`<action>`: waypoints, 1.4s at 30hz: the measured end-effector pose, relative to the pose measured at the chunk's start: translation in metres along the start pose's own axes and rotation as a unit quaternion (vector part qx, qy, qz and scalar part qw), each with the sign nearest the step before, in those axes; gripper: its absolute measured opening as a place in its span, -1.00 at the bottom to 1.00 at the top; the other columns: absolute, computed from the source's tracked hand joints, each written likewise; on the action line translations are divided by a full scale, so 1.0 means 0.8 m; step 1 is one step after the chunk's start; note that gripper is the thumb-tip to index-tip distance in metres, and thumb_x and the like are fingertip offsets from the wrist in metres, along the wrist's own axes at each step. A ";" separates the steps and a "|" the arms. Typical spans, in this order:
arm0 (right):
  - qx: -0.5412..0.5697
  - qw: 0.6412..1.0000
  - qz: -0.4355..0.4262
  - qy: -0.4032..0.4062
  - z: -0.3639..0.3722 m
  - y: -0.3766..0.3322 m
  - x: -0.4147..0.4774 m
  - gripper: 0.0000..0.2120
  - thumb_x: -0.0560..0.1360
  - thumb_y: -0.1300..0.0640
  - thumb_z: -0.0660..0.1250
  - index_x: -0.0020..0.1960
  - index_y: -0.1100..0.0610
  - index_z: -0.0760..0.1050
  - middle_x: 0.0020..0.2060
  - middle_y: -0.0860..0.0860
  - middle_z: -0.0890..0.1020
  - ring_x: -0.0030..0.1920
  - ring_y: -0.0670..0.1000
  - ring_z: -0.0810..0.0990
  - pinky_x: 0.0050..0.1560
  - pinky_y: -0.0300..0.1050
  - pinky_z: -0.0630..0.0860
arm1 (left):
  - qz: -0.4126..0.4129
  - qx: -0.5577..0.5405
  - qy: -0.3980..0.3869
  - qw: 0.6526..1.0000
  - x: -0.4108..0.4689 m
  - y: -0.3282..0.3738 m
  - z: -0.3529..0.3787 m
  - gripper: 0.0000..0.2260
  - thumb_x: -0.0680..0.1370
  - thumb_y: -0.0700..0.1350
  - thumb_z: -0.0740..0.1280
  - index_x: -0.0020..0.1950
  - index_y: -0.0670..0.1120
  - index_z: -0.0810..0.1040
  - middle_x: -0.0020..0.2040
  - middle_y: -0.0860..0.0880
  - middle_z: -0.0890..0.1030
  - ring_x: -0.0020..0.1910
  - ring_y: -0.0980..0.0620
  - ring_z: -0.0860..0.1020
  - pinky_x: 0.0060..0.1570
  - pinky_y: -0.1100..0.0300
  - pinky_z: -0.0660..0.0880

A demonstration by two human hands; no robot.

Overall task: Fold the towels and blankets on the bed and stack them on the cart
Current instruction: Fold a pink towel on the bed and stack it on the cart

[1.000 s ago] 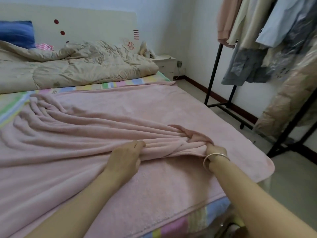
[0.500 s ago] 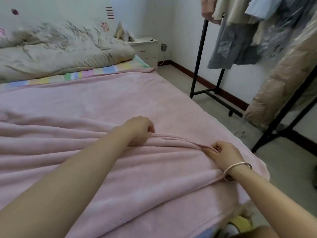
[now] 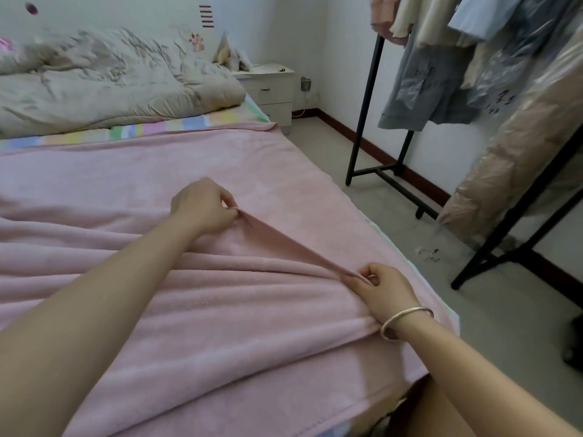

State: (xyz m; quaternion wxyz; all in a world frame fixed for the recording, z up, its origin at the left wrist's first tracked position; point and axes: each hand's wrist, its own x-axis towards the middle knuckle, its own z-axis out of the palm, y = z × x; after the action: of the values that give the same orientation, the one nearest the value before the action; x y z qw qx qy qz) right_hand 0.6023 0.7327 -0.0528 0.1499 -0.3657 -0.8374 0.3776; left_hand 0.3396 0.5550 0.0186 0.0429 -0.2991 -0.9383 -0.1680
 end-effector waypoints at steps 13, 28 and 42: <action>0.071 0.996 0.003 0.049 -0.079 0.079 0.036 -0.73 0.38 -0.07 0.48 -0.33 0.06 0.50 -0.49 0.05 0.55 -0.44 -0.01 0.43 -0.31 0.04 0.47 | 0.057 -0.024 0.139 0.988 0.082 0.205 0.085 -0.76 0.54 -0.22 0.20 0.14 -0.06 0.55 0.10 -0.21 0.54 0.13 -0.20 0.47 0.04 0.04 0.39; 0.081 0.982 0.132 0.111 -0.078 0.099 0.000 -0.71 0.52 -0.10 0.29 -0.21 0.10 0.54 -0.26 0.03 0.62 -0.14 0.13 0.57 -0.11 -0.06 0.46 | 0.182 -0.109 -0.096 0.972 -0.108 0.111 0.113 -0.38 0.49 0.19 0.10 0.52 -0.04 0.29 0.51 -0.03 0.32 0.47 0.01 0.31 0.42 0.29 0.13; 0.242 0.943 0.186 0.132 -0.038 0.065 -0.085 -0.65 0.65 0.00 0.08 -0.23 0.15 0.41 -0.53 0.19 0.54 -0.48 0.21 0.58 -0.27 0.19 0.62 | 0.234 -0.143 0.049 0.961 -0.354 -0.021 0.023 -0.79 0.49 0.09 0.35 0.08 0.07 0.60 0.30 0.14 0.47 0.21 0.15 0.50 0.17 0.20 0.43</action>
State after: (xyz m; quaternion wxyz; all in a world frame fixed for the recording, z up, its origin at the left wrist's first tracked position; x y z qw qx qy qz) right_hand 0.6912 0.7223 -0.0692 0.2699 -0.5145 -0.6104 0.5384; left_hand 0.5620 0.3933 -0.0550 0.0843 -0.5044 -0.8053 -0.2999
